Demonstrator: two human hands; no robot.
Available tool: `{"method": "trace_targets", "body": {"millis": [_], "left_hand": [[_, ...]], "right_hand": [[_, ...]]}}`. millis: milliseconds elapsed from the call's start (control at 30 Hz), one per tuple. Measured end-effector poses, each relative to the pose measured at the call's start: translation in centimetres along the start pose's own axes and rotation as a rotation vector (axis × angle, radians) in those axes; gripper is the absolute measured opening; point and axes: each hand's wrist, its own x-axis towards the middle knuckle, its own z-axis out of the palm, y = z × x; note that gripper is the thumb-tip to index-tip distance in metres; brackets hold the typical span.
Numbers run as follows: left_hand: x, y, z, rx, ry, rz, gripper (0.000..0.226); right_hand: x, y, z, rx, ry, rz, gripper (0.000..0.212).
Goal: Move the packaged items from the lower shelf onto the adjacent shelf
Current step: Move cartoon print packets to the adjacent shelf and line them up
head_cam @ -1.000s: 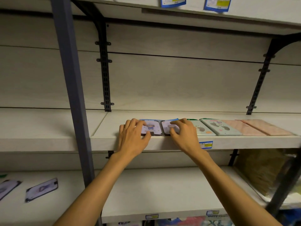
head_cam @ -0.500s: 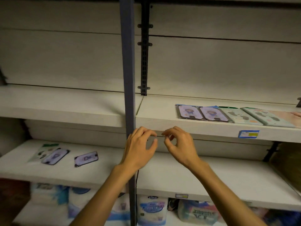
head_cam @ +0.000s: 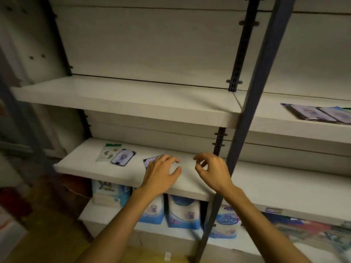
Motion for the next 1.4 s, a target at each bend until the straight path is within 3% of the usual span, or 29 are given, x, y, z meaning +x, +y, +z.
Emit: {"method": "trace_targets", "body": {"millis": [300,733,1000,1167,1267,1400], "left_hand": [[-1.9,-15.0,-2.9,0.056,-0.146,-0.226,0.029],[3.8,-31.0,-1.3,0.198,-0.244,-0.536,0.038],[8.5,-37.2,1.9,0.232,-0.259,-0.572,0.039],[9.8,-39.8,3.3,0.203,-0.217,-0.621,0.072],[10.4,-41.1,4.3,0.221,-0.268,-0.641,0.093],[11.1,-41.4,5.1,0.376,-0.312,-0.588,0.099]], "right_hand": [[1.9,-4.2,11.7,-0.018,-0.176,0.231,0.028],[9.1,-0.7,23.3,0.069,-0.456,0.422,0.048],[13.3,1.6,28.5,-0.031,-0.43,0.474,0.064],[16.1,1.7,29.8,-0.077,-0.531,0.399,0.069],[16.9,2.3,30.6,-0.091,-0.618,0.335,0.083],[17.2,2.7,31.4,-0.246,-0.705,0.343,0.093]]}}
